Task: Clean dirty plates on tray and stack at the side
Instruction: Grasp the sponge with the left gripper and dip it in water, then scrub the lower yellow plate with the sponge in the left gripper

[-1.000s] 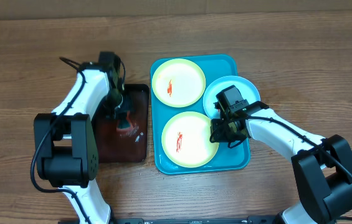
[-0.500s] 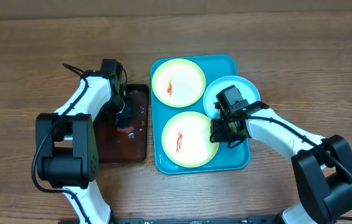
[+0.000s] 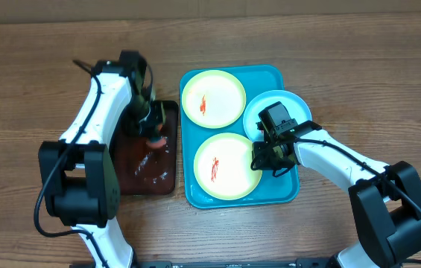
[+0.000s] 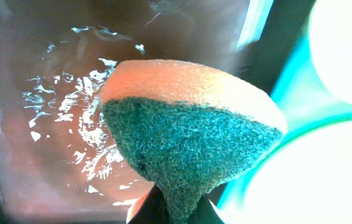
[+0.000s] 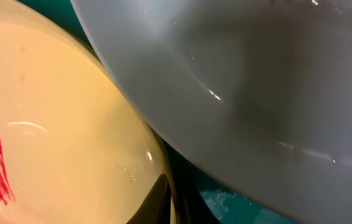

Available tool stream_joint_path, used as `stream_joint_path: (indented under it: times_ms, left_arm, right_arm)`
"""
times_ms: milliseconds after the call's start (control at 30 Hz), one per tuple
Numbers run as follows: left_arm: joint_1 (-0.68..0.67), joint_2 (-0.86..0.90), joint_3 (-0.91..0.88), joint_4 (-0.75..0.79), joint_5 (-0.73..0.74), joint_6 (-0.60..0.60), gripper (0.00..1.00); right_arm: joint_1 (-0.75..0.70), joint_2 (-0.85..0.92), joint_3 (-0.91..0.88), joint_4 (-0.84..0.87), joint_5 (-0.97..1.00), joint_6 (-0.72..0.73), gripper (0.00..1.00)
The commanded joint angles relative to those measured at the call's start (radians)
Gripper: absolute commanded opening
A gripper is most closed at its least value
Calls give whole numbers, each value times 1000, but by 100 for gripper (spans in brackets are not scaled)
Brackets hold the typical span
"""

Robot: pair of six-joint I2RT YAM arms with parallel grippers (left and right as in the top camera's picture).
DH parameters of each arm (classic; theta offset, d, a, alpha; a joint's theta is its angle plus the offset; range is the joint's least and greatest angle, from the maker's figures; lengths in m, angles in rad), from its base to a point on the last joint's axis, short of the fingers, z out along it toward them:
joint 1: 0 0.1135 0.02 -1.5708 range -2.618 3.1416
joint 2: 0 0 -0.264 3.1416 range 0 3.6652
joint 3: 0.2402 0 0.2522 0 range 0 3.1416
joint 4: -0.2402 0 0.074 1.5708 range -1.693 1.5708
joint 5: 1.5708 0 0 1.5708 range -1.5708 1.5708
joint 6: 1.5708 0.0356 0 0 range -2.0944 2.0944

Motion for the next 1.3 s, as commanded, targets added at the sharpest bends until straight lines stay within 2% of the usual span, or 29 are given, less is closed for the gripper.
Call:
stream_joint_path:
  times_ms: [0,267,467,567,667,700,800,933,1033,1267]
  left_arm:
    - [-89,-42,78,2,82,-14,4]
    - [-349,50,34,127,117,-224,4]
    - [-429,149,33,157,245,-299,4]
    - [-435,198,34,122,236,-298,4]
    - [-428,213,34,59,79,-298,4]
    - [-426,212,34,26,-75,-304,4]
    - [-427,213,32,0,-275,-314,4]
    - [-426,213,32,-1,-328,-313,4]
    - [-426,213,32,8,-263,-308,4]
    - [-460,215,32,118,158,-125,4]
  right_arm:
    - [-8,21,-8,-6,107,14,6]
    - [-8,21,-8,-8,107,14,6]
    - [-8,21,-8,-10,107,14,6]
    - [-8,21,-8,-12,107,14,6]
    - [-8,21,-8,-16,108,14,6]
    - [-8,21,-8,-16,111,14,6]
    - [-8,21,-8,-14,111,14,6]
    - [-8,21,-8,-14,111,14,6]
    - [-8,21,-8,-17,111,14,6]
    - [-8,21,-8,-17,118,14,6]
